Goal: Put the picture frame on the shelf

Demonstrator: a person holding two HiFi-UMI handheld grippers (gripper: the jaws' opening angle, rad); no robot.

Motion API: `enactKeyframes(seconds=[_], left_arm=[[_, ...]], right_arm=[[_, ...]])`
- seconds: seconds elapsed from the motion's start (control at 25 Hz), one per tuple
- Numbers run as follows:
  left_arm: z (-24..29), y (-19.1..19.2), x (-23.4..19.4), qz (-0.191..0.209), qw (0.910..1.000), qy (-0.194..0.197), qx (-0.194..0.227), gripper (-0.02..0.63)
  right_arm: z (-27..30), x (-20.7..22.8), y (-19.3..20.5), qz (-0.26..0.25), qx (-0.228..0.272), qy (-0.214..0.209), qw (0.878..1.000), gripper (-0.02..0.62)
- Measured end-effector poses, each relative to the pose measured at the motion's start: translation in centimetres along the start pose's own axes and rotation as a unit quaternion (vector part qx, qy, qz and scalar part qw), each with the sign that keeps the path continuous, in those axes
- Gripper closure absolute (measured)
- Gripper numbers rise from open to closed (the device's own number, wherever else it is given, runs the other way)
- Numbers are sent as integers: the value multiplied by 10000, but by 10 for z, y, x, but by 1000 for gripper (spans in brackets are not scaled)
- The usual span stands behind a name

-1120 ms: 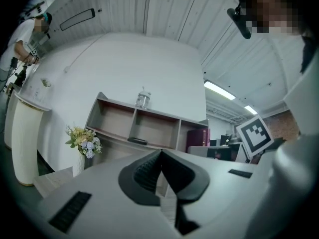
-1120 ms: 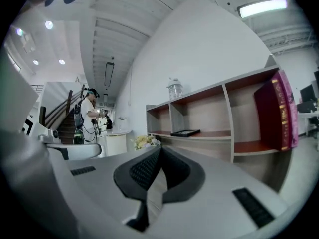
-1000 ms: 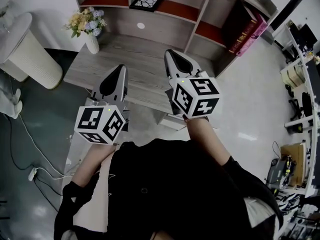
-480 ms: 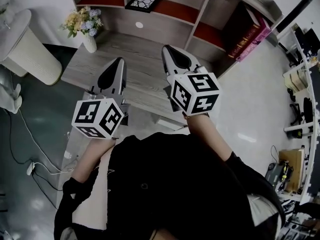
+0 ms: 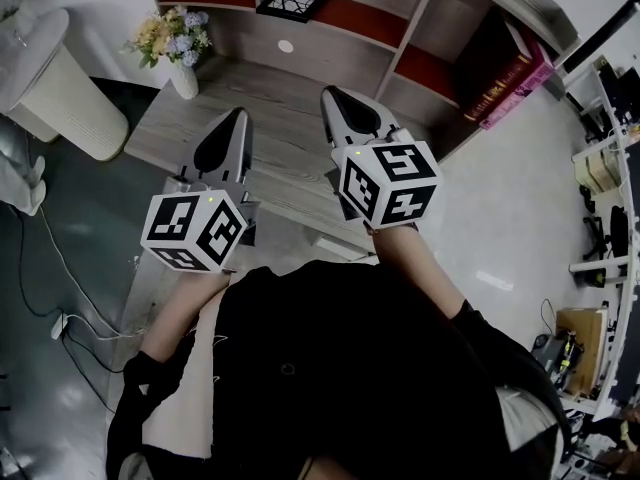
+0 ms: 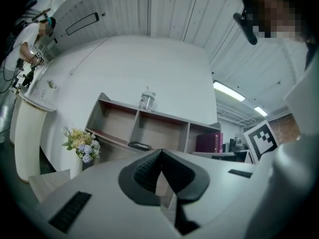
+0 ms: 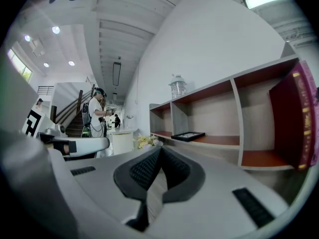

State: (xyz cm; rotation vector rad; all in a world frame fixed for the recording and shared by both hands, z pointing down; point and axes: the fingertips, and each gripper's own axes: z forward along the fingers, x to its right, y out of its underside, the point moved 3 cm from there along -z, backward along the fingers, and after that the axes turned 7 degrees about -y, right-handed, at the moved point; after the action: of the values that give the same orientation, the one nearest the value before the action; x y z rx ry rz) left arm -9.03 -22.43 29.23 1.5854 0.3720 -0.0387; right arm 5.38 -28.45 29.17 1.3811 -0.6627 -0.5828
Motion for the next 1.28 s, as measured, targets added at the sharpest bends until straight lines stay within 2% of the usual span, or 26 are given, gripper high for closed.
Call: enactKeyframes(seconds=[1.28], left_arm=[[-5,2,-6,-37,10000,-25,-63,595]], right_arm=[[2,-9,3,-77,-88,-7,9999,592]])
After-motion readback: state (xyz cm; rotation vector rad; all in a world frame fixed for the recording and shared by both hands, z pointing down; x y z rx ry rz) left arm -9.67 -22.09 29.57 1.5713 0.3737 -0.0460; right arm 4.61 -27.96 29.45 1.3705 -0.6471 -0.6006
